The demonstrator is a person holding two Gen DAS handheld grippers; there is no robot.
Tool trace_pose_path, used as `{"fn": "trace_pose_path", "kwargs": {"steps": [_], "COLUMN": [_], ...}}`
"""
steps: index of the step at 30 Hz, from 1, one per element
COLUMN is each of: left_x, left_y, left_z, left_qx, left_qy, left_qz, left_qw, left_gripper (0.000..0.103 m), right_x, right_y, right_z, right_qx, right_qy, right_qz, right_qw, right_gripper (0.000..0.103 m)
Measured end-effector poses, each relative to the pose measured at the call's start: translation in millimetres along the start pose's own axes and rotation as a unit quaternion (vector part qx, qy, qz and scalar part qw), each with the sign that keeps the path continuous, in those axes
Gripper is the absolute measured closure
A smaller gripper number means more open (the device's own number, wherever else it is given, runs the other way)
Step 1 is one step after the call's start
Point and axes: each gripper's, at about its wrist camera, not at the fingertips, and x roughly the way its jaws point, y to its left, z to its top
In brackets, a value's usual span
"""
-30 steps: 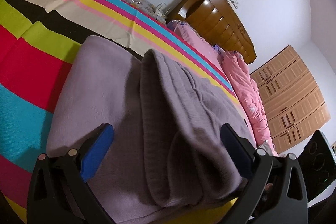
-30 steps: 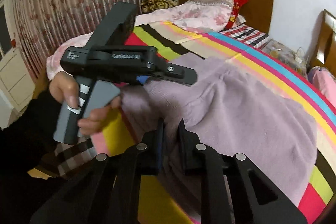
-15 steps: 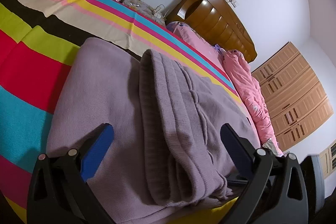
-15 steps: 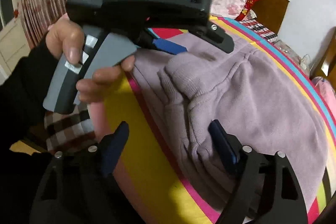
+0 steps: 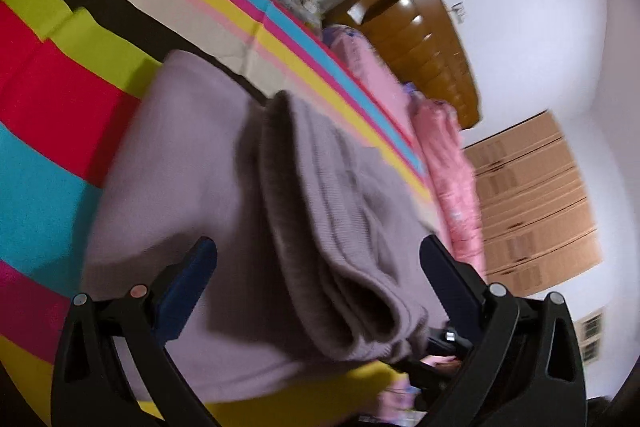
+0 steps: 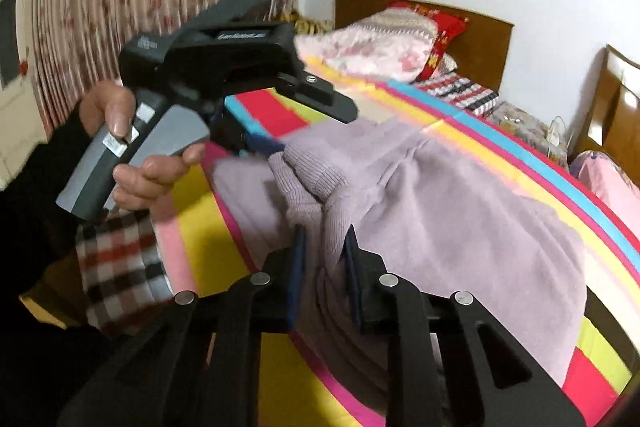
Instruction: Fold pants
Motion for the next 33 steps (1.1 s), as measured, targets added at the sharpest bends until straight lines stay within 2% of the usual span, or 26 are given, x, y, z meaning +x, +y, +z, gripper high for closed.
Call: {"fn": "trace_pose_path", "kwargs": {"steps": [3,5,8,10,11,12,13,14,15,17,19,21,23,25,26,29,33], "left_x": [11.3,30.3,64.7,87.3,91.9,94.9,95.4,93.7,90.8,86.6,83.7,82.3,82.7,82.6,82.5,84.6,80.9], "left_y": [-6.4,-13.3,-21.3,-27.5,-31.0,-33.4,-33.6,-32.1,-27.8,-16.2,-6.1,-4.8,-8.6,-12.9,-12.5,-15.0,-12.8], "left_z": [5.7,11.2,20.3,20.6,19.5,17.2,13.9,11.6,9.6,8.2,9.0,8.1,5.4,6.0,6.1,5.2,6.7], "left_qx": [-0.027,-0.035,-0.033,-0.015,0.005,0.024,0.042,0.048,0.052,0.043,0.029,0.032,0.042,0.043,0.041,0.041,0.037], "left_qy": [0.037,0.075,0.109,0.122,0.118,0.11,0.099,0.094,0.088,0.082,0.079,0.075,0.07,0.07,0.071,0.073,0.075], "left_qz": [-0.063,-0.082,-0.055,-0.009,0.014,0.045,0.076,0.077,0.071,0.044,0.022,0.023,0.032,0.031,0.026,0.022,0.017], "left_qw": [0.997,0.9932,0.992,0.9923,0.9929,0.9926,0.9913,0.9914,0.9922,0.9948,0.9962,0.9964,0.9961,0.9961,0.9963,0.9963,0.9963], "left_gripper": [0.002,0.002,0.002,0.008,0.014,0.034,0.049,0.052,0.058,0.062,0.065,0.065,0.065,0.065,0.065,0.065,0.063], "right_x": [-10.5,-13.7,-14.5,-9.7,-6.8,-4.2,-6.0,-11.6,-22.3,-37.5,-65.6,-90.0,-112.5,-116.5,-112.1,-93.8,-74.9], "right_y": [-5.5,-9.0,-4.0,-3.1,-3.6,-5.5,-7.6,-9.6,-13.6,-19.3,-29.4,-42.3,-57.4,-66.5,-68.1,-68.4,-75.7], "right_z": [0.4,-0.5,-3.9,-7.2,-9.5,-11.7,-13.2,-16.2,-19.1,-22.4,-31.3,-42.5,-64.8,-83.7,-98.1,-119.8,-122.5], "right_qx": [0.01,0.012,0.006,0.012,0.017,0.025,0.034,0.045,0.06,0.08,0.111,0.148,0.202,0.226,0.235,0.238,0.27], "right_qy": [-0.021,-0.026,-0.023,-0.008,0.002,0.012,0.01,0.0,-0.022,-0.041,-0.076,-0.102,-0.11,-0.081,-0.043,0.01,0.005], "right_qz": [0.006,0.009,0.004,-0.008,-0.008,-0.005,-0.006,-0.013,-0.016,-0.001,-0.019,-0.031,-0.05,-0.076,-0.104,-0.16,-0.21], "right_qw": [1.0,1.0,1.0,1.0,1.0,1.0,0.999,0.999,0.998,0.996,0.991,0.983,0.972,0.968,0.965,0.958,0.94], "right_gripper": [0.083,0.083,0.083,0.082,0.08,0.076,0.052,0.022,0.014,0.013,0.013,0.013,0.013,0.013,0.013,0.013,0.013]}}
